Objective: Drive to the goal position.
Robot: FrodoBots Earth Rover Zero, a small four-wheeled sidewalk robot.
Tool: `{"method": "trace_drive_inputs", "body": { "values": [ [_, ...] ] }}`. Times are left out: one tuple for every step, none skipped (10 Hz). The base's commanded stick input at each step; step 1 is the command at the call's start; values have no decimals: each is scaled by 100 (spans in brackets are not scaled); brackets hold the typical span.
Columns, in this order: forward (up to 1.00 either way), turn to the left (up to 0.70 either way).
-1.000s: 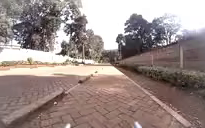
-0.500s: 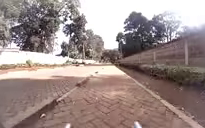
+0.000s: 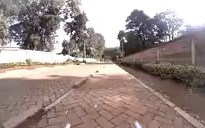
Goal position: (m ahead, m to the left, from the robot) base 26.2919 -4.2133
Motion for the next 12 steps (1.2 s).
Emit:
{"method": "trace_drive_inputs", "body": {
  "values": [
    [70, 0],
    [70, 0],
    [70, 0],
    [70, 0],
    [70, 0],
    [70, 0],
    [70, 0],
    [70, 0],
    [70, 0],
    [70, 0],
    [70, -6],
    [70, -32]
  ]
}}
